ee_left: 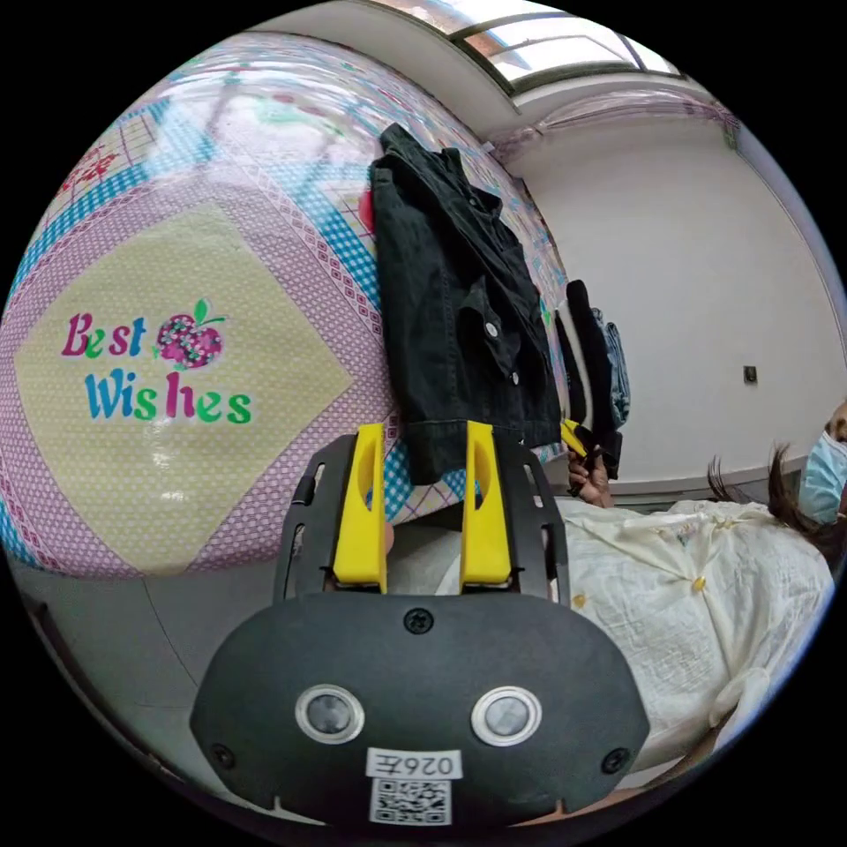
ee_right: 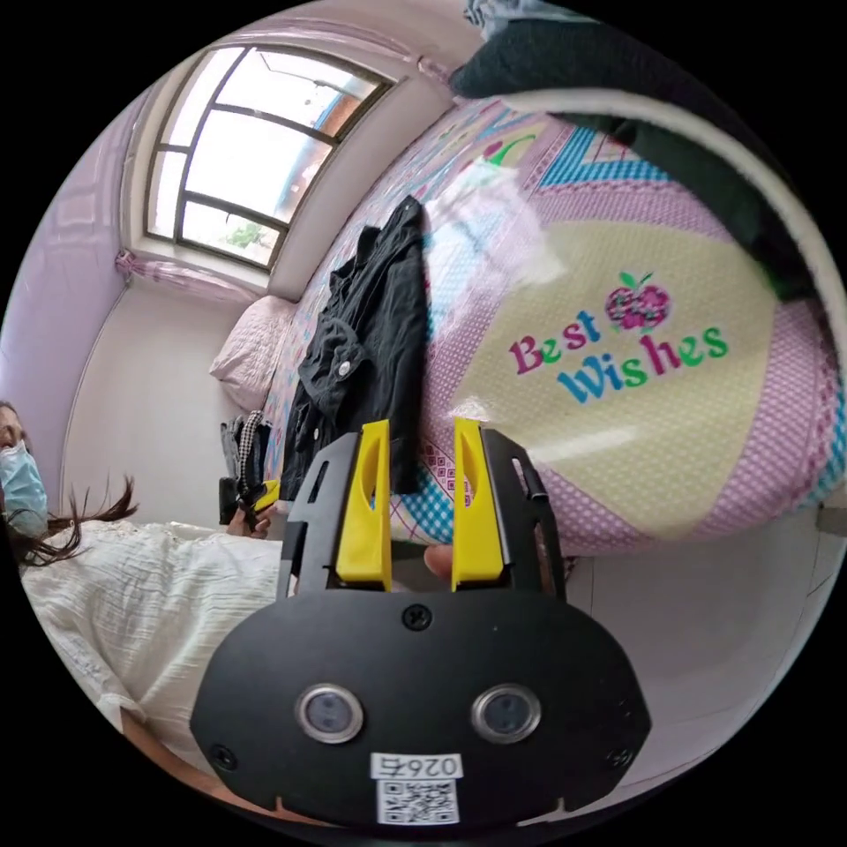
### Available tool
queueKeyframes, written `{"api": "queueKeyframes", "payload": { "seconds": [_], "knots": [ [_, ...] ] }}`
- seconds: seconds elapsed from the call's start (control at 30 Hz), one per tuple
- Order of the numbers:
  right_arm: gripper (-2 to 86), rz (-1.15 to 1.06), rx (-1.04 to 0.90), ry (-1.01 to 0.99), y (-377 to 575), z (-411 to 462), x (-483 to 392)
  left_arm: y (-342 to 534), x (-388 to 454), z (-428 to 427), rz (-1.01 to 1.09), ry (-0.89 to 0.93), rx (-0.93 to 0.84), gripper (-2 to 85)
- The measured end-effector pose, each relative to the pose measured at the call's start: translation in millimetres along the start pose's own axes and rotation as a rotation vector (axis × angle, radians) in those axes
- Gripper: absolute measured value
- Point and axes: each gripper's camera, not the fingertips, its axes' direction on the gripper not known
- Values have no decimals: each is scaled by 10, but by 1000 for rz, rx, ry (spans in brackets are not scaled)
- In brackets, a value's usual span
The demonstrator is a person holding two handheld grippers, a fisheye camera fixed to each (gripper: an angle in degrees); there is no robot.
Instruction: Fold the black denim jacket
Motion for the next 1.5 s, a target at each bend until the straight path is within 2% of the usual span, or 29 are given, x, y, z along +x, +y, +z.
{"api": "queueKeyframes", "payload": {
  "seconds": [0.13,0.23,0.37,0.53,0.87,1.0,1.2,1.33,1.5],
  "knots": [
    [58,-43,-39,-74,-139,224,34,-222,141,-152,58,38,-35,117],
    [56,-65,-99,-131,-231,391,45,-339,108,-311,34,43,-72,55],
    [5,-14,-178,-171,-349,442,285,-390,-27,-640,-21,147,-63,30],
    [-9,37,-136,-312,-249,212,536,-254,-36,-1180,-29,296,27,20],
    [-10,104,-178,-474,379,-361,805,232,142,-2246,19,512,21,18],
    [-11,95,-112,-574,355,-630,661,168,262,-2630,40,628,120,17],
    [-7,-9,-6,-611,-554,-724,280,-732,564,-3078,145,709,226,18],
    [-5,7,8,-581,-1319,-494,249,-1670,605,-3117,103,714,236,21],
    [9,202,-20,-530,-2356,213,529,-2740,464,-2831,-4,708,222,28]
  ]
}}
